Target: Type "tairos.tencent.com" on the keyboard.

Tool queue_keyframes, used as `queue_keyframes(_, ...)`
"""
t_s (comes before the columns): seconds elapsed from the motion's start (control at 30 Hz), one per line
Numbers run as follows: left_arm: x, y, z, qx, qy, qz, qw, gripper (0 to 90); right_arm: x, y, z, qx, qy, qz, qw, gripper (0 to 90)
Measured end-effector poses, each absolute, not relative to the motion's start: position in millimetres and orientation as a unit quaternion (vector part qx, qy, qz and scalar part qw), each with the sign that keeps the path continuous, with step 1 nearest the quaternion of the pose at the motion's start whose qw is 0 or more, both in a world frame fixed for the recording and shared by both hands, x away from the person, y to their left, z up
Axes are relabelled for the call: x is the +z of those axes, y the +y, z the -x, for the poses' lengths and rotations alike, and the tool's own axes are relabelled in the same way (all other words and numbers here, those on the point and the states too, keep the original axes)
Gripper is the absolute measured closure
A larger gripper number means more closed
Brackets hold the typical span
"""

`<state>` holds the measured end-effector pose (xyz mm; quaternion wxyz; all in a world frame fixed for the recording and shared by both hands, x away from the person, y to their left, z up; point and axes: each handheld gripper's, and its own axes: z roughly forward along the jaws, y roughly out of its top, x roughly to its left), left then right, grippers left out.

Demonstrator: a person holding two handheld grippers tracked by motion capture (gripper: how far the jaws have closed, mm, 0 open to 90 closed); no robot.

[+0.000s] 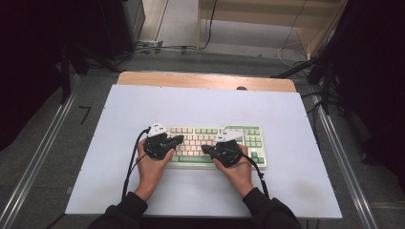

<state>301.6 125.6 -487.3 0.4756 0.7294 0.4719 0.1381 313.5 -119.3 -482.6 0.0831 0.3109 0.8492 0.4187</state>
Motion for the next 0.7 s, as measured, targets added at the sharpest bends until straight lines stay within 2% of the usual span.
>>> queue_keyframes(0.7,-492,118,-287,0.106,0.453,-0.752,0.467,90.0,-481,-123,-315,0.422,0.846,-0.315,0.085,87.6)
